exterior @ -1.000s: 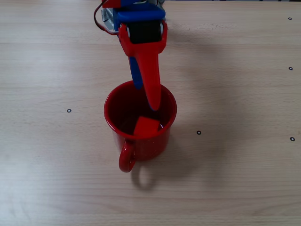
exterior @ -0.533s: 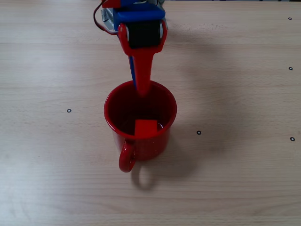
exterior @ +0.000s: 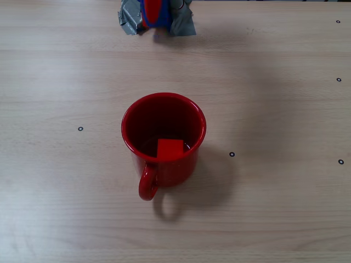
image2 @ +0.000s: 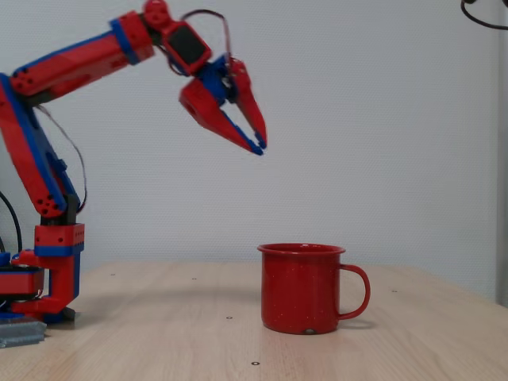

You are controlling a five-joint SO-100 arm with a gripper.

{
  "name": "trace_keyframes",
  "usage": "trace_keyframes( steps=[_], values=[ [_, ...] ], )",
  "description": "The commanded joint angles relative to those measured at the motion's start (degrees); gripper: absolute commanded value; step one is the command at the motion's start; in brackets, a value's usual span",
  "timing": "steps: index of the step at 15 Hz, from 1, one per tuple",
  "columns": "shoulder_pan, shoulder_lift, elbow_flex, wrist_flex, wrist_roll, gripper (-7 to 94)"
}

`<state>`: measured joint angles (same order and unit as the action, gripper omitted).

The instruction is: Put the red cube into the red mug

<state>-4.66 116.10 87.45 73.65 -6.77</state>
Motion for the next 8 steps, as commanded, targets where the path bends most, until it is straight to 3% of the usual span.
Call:
trace_keyframes(
  steps=[1,8],
  values=[
    [1.14,13.01,7.38,-1.85,-2.29,0],
    [5.36,56.78,57.04,-9.23,-0.26,0]
  ],
)
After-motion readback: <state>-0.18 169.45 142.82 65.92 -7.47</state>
